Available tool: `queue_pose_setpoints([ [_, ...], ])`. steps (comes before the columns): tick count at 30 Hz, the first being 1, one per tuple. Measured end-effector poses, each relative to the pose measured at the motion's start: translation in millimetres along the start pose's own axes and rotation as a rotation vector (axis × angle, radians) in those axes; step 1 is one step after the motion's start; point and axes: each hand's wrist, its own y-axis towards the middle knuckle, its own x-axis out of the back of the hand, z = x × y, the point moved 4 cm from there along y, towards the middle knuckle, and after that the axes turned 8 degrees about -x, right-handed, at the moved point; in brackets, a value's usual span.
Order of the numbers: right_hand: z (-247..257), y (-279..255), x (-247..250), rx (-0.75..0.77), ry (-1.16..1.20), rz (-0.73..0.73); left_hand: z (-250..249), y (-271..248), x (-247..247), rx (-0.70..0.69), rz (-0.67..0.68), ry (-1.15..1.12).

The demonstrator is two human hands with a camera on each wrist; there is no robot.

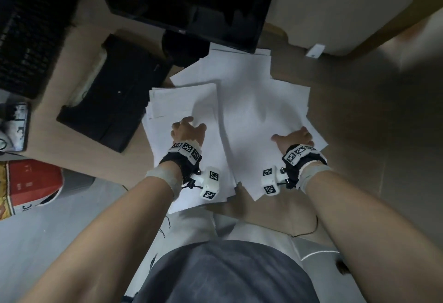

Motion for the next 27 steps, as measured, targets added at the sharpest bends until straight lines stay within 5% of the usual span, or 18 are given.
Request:
queue_pose_setpoints([
  [5,-23.3,46.5,17.9,-0.03,0.056,-0.061,-8.8,-17.3,-47.7,0.019,0.06,0.144],
  [11,-10.7,48.9,22.2,-0.001,-0.019,-0.04,2.1,-14.7,-48.0,0.017,0.041,0.164],
  [22,34.4,23.8,-9.0,0.072,0.305,0.355,7.6,23.7,-24.3,0.036,0.118,0.152],
  [27,30.1,15.2,-2.7,0.019,0.301,0.254,9.1,32.3,-21.5,0.091,0.087,0.097],
])
